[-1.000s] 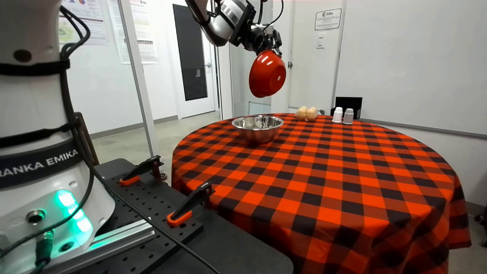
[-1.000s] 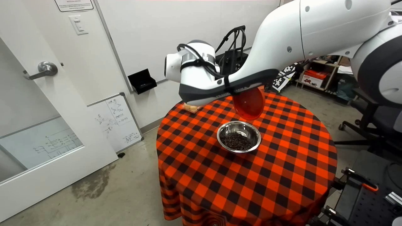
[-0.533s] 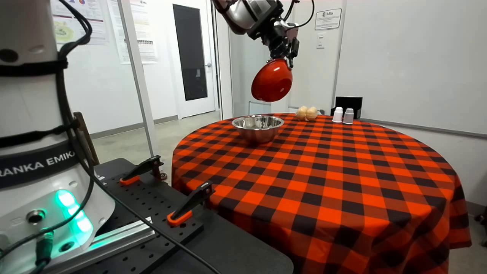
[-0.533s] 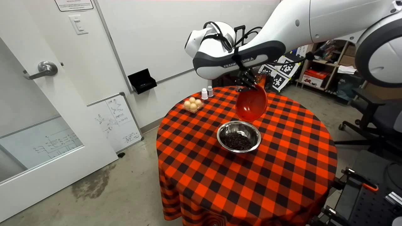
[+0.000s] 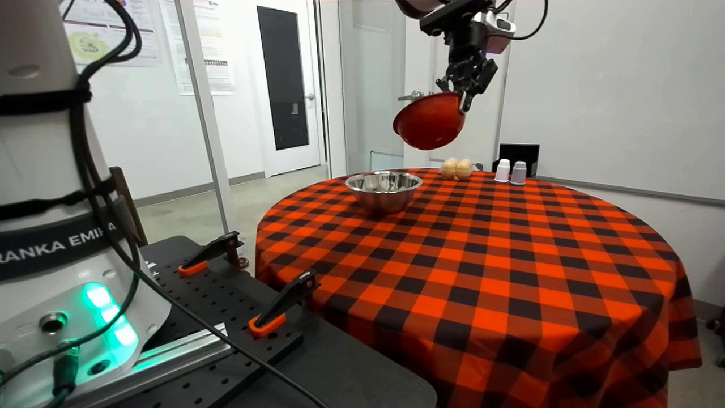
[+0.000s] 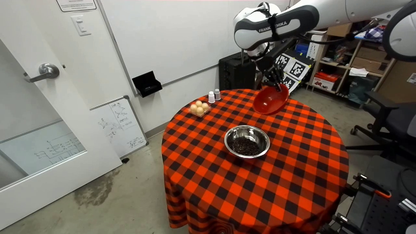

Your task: Pour the contents from the red bowl into the silver bowl

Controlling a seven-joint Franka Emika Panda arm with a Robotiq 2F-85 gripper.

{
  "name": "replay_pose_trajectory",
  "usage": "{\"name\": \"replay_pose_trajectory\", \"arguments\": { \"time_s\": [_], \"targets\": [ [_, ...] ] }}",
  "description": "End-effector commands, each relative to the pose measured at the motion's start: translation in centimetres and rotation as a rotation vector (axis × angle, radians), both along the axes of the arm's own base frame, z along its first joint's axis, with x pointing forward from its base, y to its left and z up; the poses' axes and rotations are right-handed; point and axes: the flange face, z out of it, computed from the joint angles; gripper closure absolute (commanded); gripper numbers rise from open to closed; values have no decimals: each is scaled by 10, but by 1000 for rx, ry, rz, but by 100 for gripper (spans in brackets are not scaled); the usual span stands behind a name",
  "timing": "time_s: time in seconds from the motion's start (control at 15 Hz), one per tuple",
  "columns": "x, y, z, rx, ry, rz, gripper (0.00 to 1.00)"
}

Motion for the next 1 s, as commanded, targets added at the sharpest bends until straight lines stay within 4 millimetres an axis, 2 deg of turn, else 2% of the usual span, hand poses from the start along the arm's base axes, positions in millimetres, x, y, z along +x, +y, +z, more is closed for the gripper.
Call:
{"name": "replay_pose_trajectory", "arguments": {
  "time_s": [0.0,0.33,0.47,0.73,0.93],
  "targets": [
    [-29,-51,-16,159,-67,-119,98],
    [-55,-104,-82,359,-207,-304,98],
    [-65,-121,-101,414,-292,-360,98],
    [-94,-154,-123,454,-497,-431,98],
    [-120,-177,-131,429,-625,-468,98]
  ]
}}
